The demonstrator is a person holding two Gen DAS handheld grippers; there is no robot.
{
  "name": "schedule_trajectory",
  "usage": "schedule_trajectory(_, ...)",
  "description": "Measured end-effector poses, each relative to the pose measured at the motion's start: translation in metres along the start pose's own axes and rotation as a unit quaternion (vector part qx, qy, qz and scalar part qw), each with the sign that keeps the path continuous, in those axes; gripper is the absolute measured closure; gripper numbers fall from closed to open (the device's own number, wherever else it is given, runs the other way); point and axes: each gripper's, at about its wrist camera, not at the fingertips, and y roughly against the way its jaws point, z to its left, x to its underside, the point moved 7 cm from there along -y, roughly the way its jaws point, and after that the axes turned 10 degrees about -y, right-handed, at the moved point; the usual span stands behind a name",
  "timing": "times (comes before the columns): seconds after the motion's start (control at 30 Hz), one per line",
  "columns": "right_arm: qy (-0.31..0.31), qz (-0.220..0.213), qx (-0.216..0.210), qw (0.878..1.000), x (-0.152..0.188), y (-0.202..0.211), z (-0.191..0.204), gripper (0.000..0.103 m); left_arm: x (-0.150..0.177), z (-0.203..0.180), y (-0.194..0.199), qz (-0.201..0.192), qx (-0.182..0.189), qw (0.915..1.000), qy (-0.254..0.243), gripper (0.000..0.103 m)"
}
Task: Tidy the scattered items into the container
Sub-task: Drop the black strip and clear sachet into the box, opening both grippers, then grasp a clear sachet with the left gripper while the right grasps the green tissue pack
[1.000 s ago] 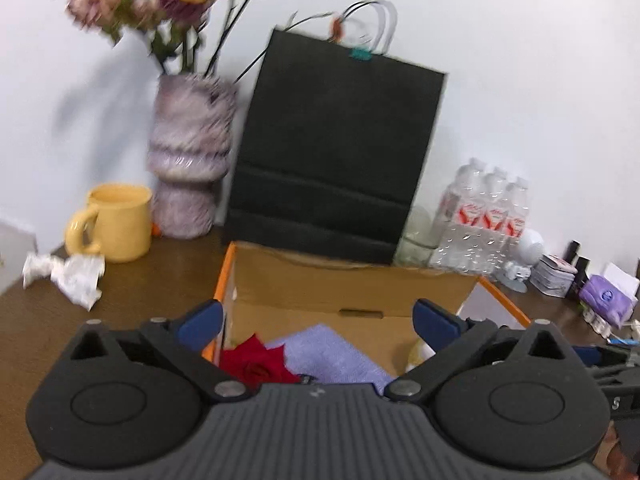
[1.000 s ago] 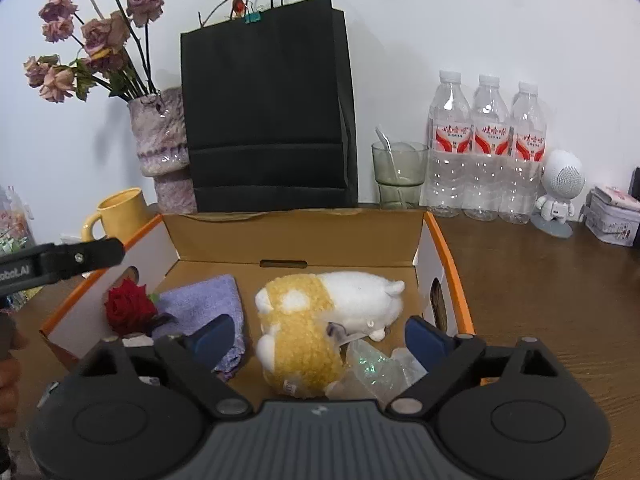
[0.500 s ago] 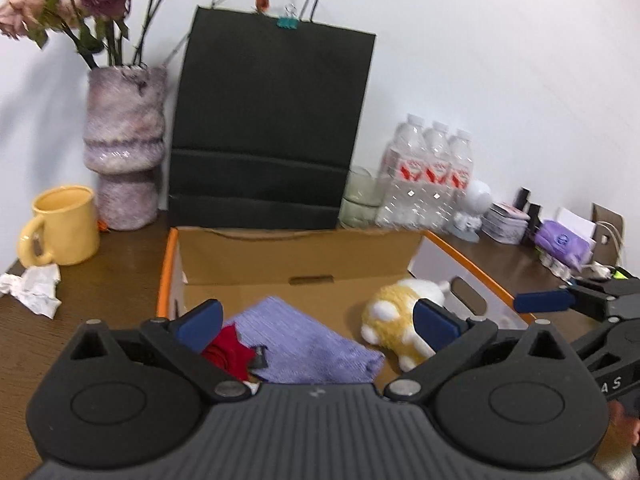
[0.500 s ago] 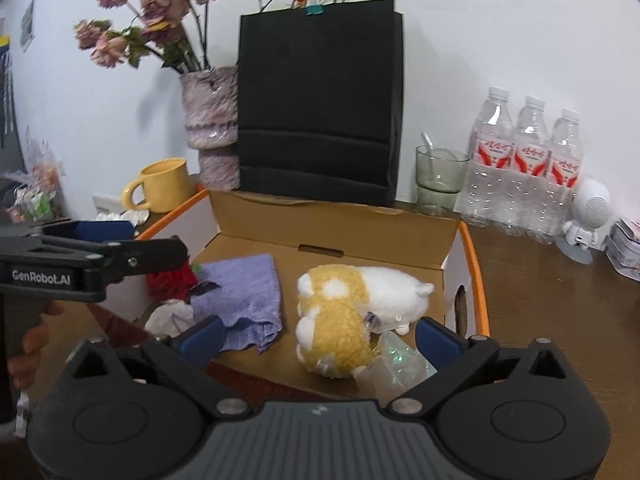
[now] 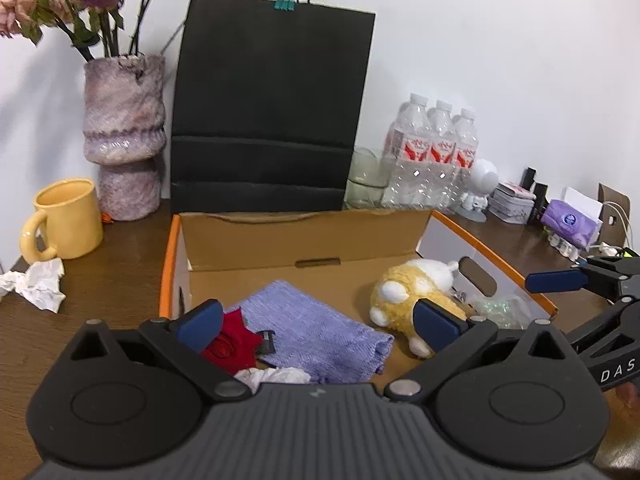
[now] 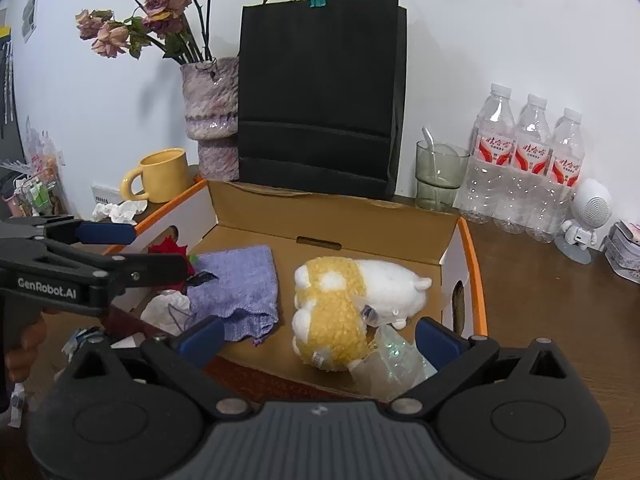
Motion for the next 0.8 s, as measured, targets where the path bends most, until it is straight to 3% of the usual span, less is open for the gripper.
schedule_trajectory(0.23,-0.005,-0.028,-0.002,1.000,-0.001,0.026,-0.002,0.001,-0.007,0.002,0.033,-0.026,-0.008,0.9996,-0.002,0.000)
schedule_trajectory(0.43,-0.013,-0.085,0.025,0.996,0.022,0.076,-0.001,0.000,0.003,0.003,0.082,-0.054,-0.065,0.9963,-0.019,0.000)
schedule_trajectory(0.8,-0.053,-0.037,0.079,0.995,0.113,0.096,-0.005,0.000,0.096,0.020,0.140,0.027,-0.114,0.9931,0.003,0.000)
